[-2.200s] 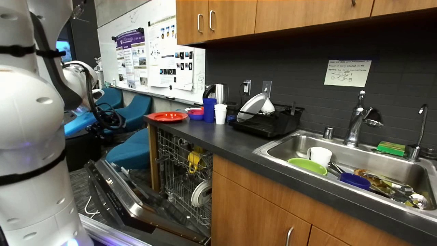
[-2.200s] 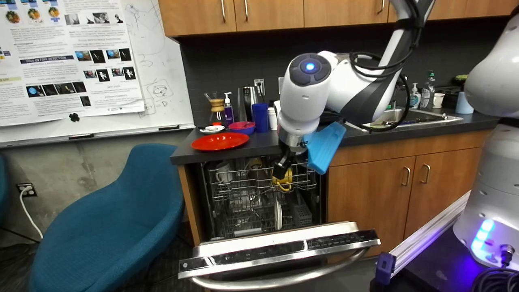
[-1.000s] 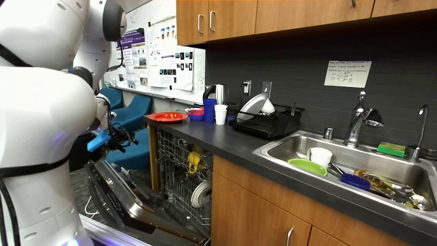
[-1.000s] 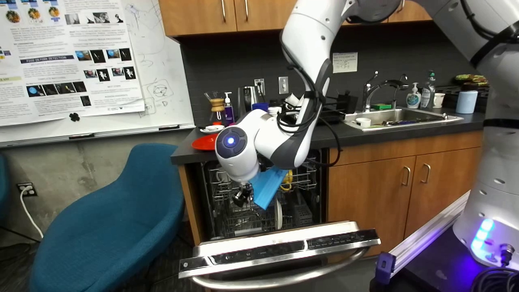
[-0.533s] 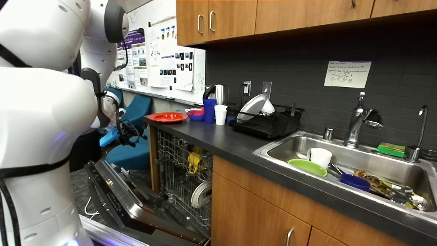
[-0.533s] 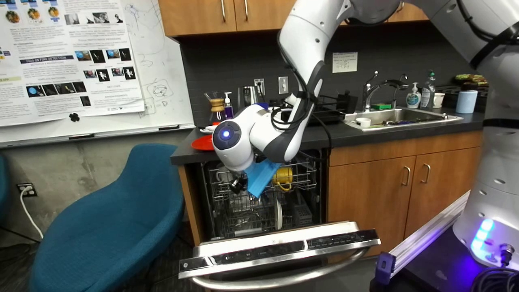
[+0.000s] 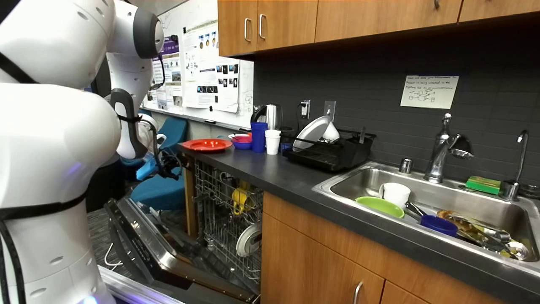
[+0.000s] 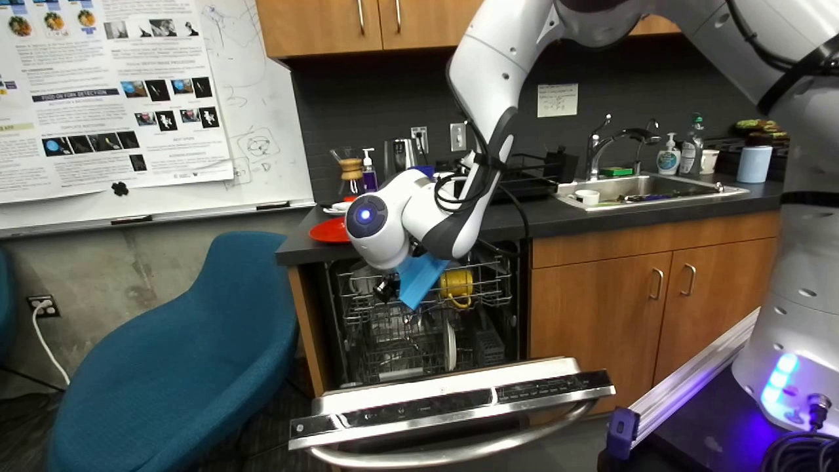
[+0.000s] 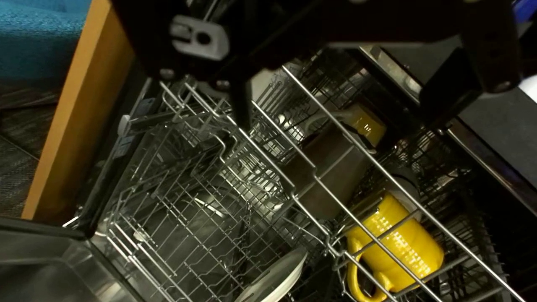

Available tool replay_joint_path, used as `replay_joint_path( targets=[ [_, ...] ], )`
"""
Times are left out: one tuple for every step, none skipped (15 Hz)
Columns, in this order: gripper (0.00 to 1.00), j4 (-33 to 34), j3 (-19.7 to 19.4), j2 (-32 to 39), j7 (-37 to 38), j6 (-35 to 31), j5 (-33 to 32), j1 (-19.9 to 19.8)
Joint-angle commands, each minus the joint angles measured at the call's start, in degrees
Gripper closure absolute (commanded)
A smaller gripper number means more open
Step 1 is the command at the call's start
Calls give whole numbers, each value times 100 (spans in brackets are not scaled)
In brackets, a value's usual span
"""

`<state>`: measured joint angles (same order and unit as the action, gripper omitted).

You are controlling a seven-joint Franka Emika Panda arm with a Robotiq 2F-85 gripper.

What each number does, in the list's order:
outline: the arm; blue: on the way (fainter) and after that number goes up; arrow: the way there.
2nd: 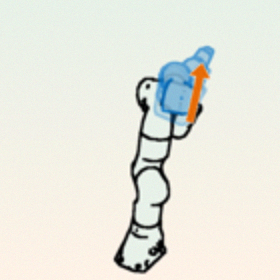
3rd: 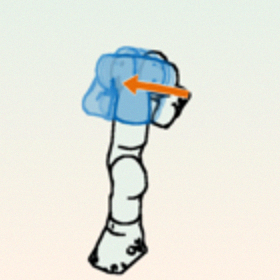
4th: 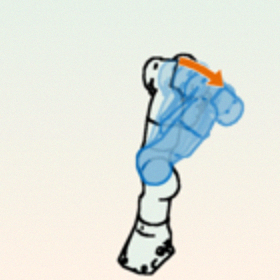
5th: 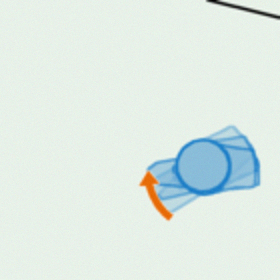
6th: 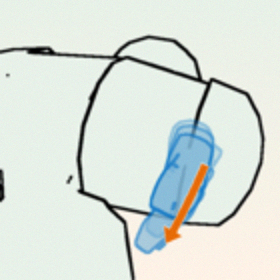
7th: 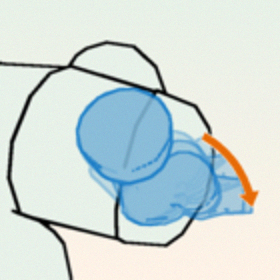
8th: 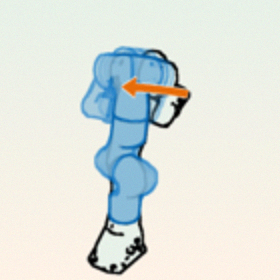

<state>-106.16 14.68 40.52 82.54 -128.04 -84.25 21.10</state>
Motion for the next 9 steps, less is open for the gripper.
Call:
replay_joint_path(
  targets=[
    [0,154,-142,121,-57,-72,-85,-32],
    [0,188,-176,145,-62,-67,-91,-44],
    [0,153,-194,125,-39,-72,-98,-52],
    [0,181,-225,147,-47,-80,-101,-72],
    [0,176,-244,151,-33,-91,-102,-84],
    [0,151,-247,155,-38,-125,-83,-114],
    [0,157,-253,181,-62,-161,-69,-142],
    [0,123,-248,199,-62,-214,-51,-171],
    [0,133,-248,235,-72,-265,-32,-203]
  ],
)
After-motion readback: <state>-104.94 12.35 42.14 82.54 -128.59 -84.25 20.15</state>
